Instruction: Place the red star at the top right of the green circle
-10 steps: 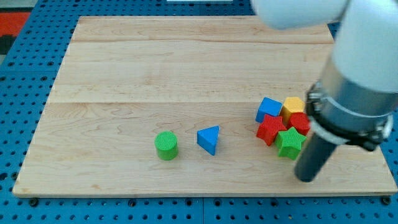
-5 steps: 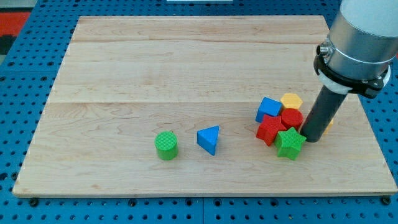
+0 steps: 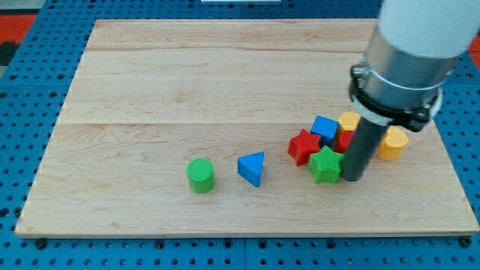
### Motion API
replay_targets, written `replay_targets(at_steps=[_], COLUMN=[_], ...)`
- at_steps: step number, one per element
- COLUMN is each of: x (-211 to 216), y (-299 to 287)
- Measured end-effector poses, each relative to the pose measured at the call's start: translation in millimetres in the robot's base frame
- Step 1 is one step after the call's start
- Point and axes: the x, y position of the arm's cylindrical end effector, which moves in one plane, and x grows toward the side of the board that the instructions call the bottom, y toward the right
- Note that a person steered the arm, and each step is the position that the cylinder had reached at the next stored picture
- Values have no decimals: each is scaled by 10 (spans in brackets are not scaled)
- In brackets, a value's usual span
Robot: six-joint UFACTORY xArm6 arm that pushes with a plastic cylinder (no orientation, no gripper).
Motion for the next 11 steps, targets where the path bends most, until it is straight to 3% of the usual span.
replay_targets(at_steps=[2, 5, 6, 7, 11], x=[-233, -638, -638, -630, -534], y=[70, -532, -562, -241, -1363])
